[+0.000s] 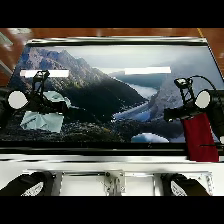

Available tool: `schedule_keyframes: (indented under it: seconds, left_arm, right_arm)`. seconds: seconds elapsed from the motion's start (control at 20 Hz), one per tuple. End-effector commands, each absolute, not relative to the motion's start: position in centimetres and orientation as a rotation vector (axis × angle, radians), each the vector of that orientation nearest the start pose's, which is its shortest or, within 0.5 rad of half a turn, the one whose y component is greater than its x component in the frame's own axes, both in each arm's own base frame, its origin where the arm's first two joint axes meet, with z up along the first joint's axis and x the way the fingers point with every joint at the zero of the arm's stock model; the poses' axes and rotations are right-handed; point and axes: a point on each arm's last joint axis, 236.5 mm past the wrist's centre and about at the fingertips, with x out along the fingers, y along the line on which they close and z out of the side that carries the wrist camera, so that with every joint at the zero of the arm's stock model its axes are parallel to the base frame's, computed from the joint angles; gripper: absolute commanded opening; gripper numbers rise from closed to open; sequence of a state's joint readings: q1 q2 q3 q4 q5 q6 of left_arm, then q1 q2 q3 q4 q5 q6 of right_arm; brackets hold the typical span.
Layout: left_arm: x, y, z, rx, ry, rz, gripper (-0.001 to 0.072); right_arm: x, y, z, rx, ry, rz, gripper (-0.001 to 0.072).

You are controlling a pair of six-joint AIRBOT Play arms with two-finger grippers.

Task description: Fold the shirts.

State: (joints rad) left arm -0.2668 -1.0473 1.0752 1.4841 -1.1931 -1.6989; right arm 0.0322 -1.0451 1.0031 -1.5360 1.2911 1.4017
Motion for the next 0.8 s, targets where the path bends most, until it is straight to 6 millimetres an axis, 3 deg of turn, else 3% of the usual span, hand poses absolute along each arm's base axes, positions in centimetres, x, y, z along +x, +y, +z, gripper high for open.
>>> schedule_keyframes:
  seconds: [0.0, 0.1, 0.25, 0.4, 0.6, 0.75]
  left_arm:
    - [33.8, -10.1, 6.1, 0.119, 1.137, -0.262, 0.0638]
    - [35.9, -9.4, 7.0, 0.297, 1.021, -0.313, 0.0637]
    - [37.6, -9.9, 8.1, 0.303, 0.935, -0.319, 0.0638]
    - [37.9, -11.2, 8.6, 0.160, 0.918, -0.303, 0.0638]
    - [39.2, -12.3, 9.8, 0.103, 0.841, -0.320, 0.0638]
    - [39.1, -14.0, 10.2, 0.018, 0.837, -0.361, 0.0632]
  right_arm:
    - [30.8, 1.8, 2.6, -0.134, 1.324, 0.163, 0.0667]
    - [31.1, 1.8, 2.6, -0.134, 1.312, 0.161, 0.0666]
    - [32.5, 2.3, 3.1, -0.118, 1.249, 0.166, 0.0667]
    - [32.3, 2.6, 3.0, -0.081, 1.257, 0.159, 0.0667]
    - [32.6, 3.3, 3.2, -0.041, 1.244, 0.167, 0.0667]
    - [32.6, 3.3, 3.2, -0.025, 1.242, 0.154, 0.0667]
